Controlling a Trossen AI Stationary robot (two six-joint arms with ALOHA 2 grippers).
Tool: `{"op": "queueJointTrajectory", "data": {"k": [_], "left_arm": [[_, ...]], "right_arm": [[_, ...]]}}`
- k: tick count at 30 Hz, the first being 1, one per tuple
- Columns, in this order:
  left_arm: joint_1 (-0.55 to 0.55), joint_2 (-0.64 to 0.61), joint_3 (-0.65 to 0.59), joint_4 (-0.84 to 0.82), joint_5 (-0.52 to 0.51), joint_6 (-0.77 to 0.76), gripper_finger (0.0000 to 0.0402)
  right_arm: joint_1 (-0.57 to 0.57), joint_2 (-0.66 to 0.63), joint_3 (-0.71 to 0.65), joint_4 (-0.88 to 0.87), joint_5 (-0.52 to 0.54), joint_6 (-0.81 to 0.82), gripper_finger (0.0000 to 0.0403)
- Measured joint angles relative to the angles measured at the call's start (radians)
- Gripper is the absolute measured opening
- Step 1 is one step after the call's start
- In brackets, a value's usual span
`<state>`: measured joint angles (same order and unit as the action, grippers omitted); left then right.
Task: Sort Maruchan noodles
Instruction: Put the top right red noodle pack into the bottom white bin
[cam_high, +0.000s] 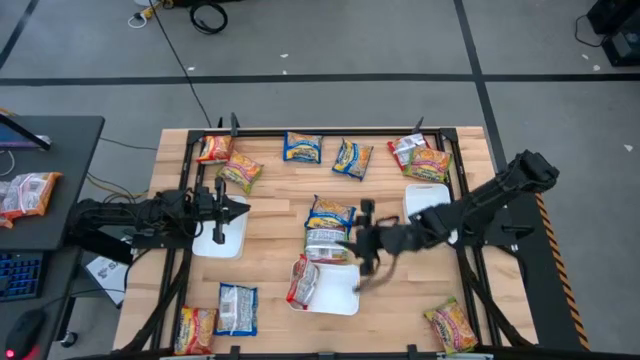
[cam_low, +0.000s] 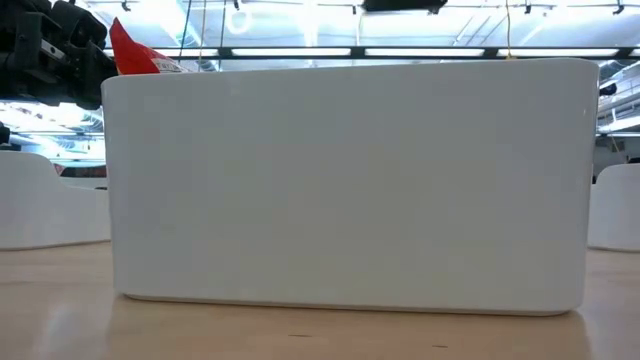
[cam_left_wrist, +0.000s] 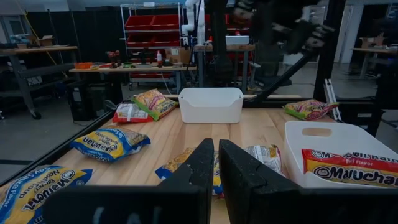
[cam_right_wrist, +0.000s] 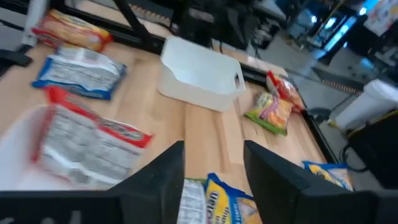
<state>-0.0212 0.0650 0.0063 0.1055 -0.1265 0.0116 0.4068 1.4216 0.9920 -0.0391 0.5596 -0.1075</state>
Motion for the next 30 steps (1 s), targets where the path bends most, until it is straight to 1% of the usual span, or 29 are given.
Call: {"op": "queueJointTrajectory", "data": {"k": [2, 4, 7, 10, 13, 17, 20, 25, 28, 30], "left_arm": [[0.0, 0.0, 0.0, 0.0, 0.0, 0.0, 0.0032], [0.0, 0.0, 0.0, 0.0, 0.0, 0.0, 0.0032], [0.0, 0.0, 0.0, 0.0, 0.0, 0.0, 0.0032], [0.0, 0.0, 0.0, 0.0, 0.0, 0.0, 0.0032], [0.0, 0.0, 0.0, 0.0, 0.0, 0.0, 0.0032], [0.0, 0.0, 0.0, 0.0, 0.0, 0.0, 0.0032], [0.0, 0.0, 0.0, 0.0, 0.0, 0.0, 0.0032], [0.0, 0.0, 0.0, 0.0, 0.0, 0.0, 0.0032], [0.0, 0.0, 0.0, 0.0, 0.0, 0.0, 0.0032], [0.0, 0.0, 0.0, 0.0, 0.0, 0.0, 0.0032]], "right_arm": [[-0.063, 0.0, 0.0, 0.0, -0.072, 0.002, 0.0196], [-0.12, -0.003, 0.0, -0.016, -0.11, 0.011, 0.0214], [-0.201, -0.008, 0.008, -0.023, -0.115, 0.024, 0.0238], [-0.273, -0.008, 0.054, -0.08, -0.115, 0.02, 0.0252], [-0.325, -0.008, 0.127, -0.194, -0.11, 0.019, 0.0255], [-0.373, -0.003, 0.235, -0.363, -0.061, 0.022, 0.0252], [-0.41, -0.002, 0.285, -0.462, -0.051, 0.025, 0.025], [-0.49, -0.001, 0.299, -0.544, -0.057, 0.026, 0.025], [-0.549, -0.001, 0.299, -0.57, -0.094, 0.032, 0.025], [-0.587, 0.0, 0.296, -0.564, -0.116, 0.066, 0.0249]]}}
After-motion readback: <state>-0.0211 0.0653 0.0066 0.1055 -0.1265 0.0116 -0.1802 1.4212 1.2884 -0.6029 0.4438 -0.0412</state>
